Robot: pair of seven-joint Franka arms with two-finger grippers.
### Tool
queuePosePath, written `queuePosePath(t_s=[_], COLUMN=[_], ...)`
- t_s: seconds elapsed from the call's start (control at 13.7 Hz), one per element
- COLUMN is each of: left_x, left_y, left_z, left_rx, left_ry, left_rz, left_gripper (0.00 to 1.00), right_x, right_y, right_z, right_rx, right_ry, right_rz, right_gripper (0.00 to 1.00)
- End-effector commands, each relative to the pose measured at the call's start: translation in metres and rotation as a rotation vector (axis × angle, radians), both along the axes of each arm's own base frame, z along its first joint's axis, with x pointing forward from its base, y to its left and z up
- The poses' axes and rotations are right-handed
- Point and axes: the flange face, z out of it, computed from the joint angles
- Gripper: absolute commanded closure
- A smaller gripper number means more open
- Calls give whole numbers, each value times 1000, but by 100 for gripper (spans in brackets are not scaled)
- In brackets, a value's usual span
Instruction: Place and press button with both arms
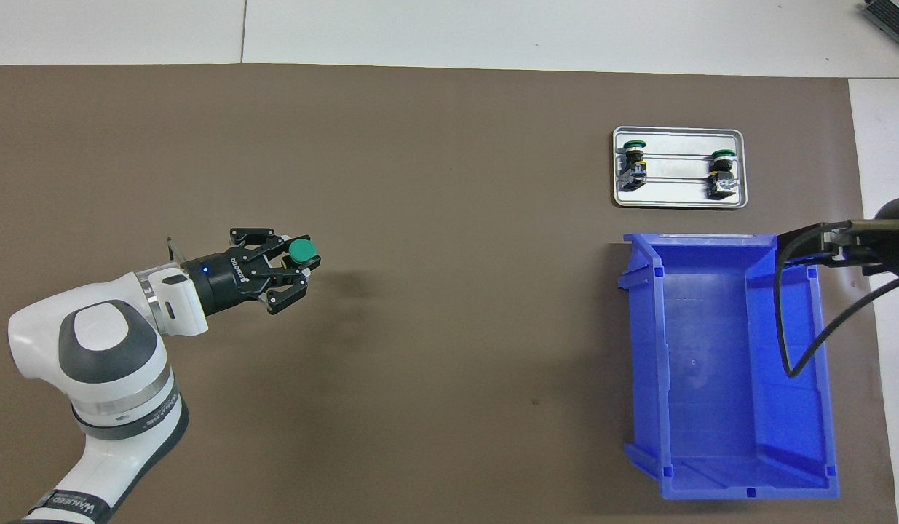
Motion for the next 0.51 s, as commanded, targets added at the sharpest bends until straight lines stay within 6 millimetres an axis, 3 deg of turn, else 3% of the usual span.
queuePosePath(t_s=[0.0,0.22,0.44], left_x=[-11,-31,-40], left_y=[-5,0,6], left_z=[-11,-55,-60], left_rx=[-70,-142,-167], left_ry=[-24,-46,-77], left_rz=[-21,-128,-150], left_gripper=[95,95,95], right_x=[-7,-7,-7], right_y=[0,0,0], right_z=[2,2,2], right_rx=[11,11,11], right_ry=[-2,-2,-2], right_rz=[-12,-12,-12], right_gripper=[0,0,0])
